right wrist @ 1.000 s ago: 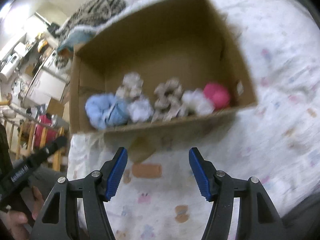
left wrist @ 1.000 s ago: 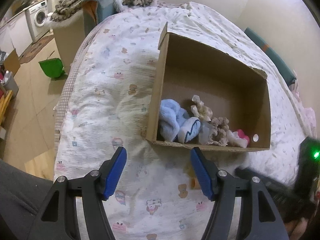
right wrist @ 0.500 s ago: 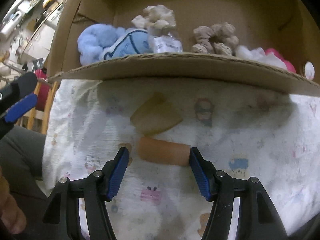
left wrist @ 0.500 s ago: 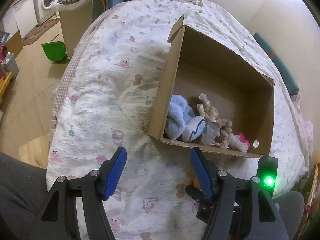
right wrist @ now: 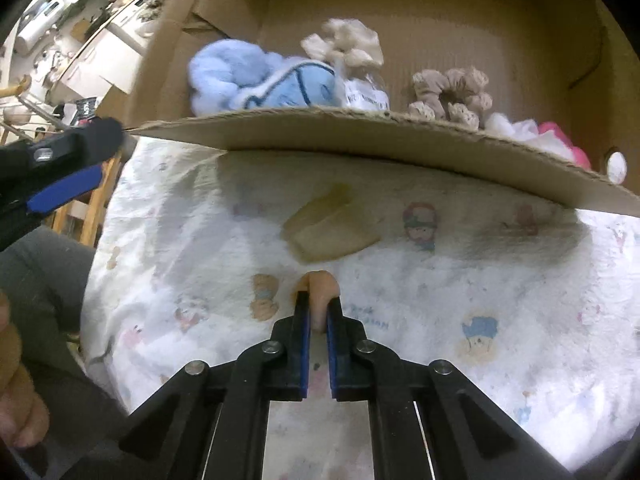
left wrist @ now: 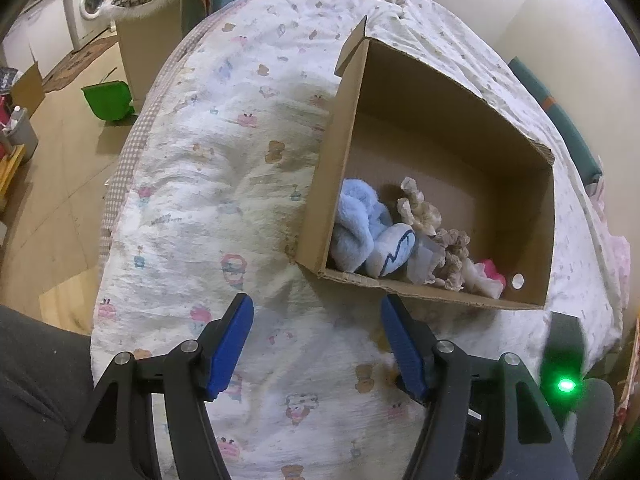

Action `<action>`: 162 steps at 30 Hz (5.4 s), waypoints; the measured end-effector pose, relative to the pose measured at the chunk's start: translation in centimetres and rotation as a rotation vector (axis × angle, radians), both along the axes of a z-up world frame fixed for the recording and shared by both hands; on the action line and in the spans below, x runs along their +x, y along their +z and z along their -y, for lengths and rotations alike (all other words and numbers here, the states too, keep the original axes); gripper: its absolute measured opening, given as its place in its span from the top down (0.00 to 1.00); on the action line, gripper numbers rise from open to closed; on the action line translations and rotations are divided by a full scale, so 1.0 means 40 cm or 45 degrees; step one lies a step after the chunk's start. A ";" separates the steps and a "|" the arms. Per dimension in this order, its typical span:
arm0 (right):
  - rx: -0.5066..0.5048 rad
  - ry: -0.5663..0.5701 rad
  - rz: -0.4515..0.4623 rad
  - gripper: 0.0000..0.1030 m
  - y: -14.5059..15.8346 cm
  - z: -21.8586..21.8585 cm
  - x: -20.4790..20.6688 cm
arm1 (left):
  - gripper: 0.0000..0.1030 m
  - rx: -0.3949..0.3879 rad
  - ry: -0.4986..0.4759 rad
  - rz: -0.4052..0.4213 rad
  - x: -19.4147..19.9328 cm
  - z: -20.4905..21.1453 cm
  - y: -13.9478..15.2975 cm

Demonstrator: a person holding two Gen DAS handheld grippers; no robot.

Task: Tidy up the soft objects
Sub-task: 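Lift the foam tube with the right tool while the left tool grasps the beige flat piece, then carry the foam tube and beige piece over the box and lower them inside, then open both tools and withdraw them from the box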

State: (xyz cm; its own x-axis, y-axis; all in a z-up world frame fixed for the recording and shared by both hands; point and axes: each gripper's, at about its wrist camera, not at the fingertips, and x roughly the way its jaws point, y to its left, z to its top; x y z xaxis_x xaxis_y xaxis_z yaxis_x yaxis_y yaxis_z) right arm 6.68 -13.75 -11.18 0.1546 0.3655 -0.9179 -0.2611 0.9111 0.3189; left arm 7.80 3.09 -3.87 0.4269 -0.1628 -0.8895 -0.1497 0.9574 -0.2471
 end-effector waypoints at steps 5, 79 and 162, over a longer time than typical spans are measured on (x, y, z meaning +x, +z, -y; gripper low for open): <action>0.066 -0.079 0.011 0.91 0.071 0.057 -0.028 | 0.39 0.001 -0.040 -0.016 0.000 0.016 -0.012; 0.278 -0.397 0.310 0.91 0.258 0.264 0.048 | 0.94 0.131 -0.263 0.251 0.013 0.107 0.177; 0.008 -0.516 0.601 0.00 0.296 0.283 0.065 | 0.40 0.278 -0.171 0.410 0.041 0.092 0.144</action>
State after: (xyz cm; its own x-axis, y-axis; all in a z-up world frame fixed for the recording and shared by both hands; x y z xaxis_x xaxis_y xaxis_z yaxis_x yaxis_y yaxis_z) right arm 9.29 -25.05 0.66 0.6708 0.1982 -0.7146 -0.0094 0.9658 0.2590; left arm 9.43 -0.61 1.88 0.6772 -0.0581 -0.7335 0.0318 0.9983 -0.0498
